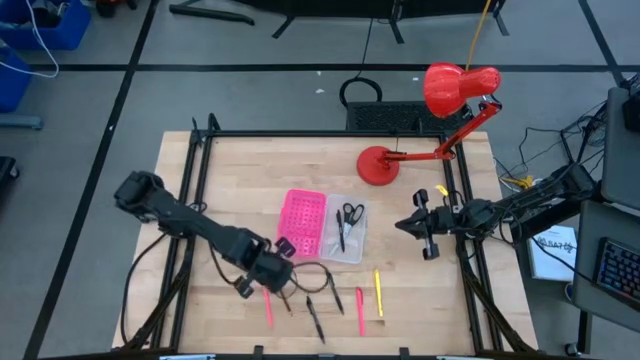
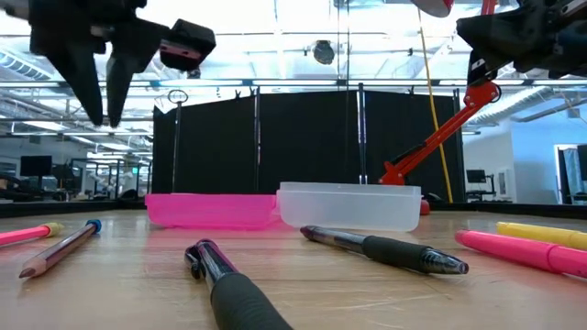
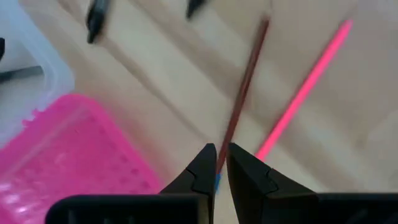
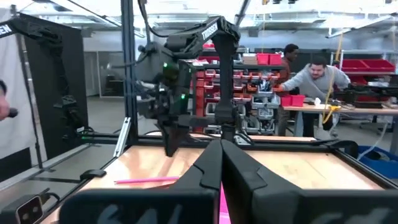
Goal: Pick & place school supplies into a supply box
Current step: Put the pink pencil into the pink supply box
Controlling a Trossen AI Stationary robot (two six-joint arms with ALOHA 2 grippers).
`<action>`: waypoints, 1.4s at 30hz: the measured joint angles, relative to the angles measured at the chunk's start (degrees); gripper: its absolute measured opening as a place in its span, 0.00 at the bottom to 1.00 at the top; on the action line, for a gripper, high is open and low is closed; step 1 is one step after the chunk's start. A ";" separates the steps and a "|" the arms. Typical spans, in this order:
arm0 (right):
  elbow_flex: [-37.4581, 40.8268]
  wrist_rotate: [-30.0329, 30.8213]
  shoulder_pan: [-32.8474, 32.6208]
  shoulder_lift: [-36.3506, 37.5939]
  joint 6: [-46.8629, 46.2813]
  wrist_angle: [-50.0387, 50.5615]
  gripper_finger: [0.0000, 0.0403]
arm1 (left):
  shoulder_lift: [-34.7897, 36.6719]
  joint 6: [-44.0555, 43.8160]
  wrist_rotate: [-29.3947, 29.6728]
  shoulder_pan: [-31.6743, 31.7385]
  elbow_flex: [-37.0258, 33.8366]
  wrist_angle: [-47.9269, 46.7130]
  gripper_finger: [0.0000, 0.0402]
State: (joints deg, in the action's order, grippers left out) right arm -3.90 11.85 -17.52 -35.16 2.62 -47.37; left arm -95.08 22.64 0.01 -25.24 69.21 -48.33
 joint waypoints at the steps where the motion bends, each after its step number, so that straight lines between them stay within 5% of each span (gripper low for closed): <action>1: 0.00 -0.11 0.00 0.00 0.28 0.01 0.00 | -0.78 0.84 2.21 -0.41 0.31 -0.39 0.12; 5: 0.00 -0.10 0.00 0.00 2.56 0.01 0.00 | -3.02 -0.20 7.73 -0.28 0.39 -1.63 0.12; 11: 0.00 -0.08 0.00 0.00 3.20 -0.01 0.00 | -3.35 11.90 4.04 -0.01 -1.83 -0.94 0.12; 19: 0.00 -0.05 0.04 0.00 3.22 0.02 0.00 | -3.35 13.30 -1.63 0.71 -3.09 -1.06 0.12; 31: 0.00 -0.01 0.04 -0.02 2.53 0.56 0.00 | -3.33 17.43 0.67 0.34 -4.72 -0.91 0.43; 42: 0.02 0.01 0.04 -0.17 0.96 0.93 0.00 | -3.33 19.25 0.64 -2.19 -10.01 -0.64 0.42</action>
State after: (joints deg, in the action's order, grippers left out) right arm -3.88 11.86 -17.47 -35.33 3.59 -46.44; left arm -98.41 41.89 0.65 -27.43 59.20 -48.96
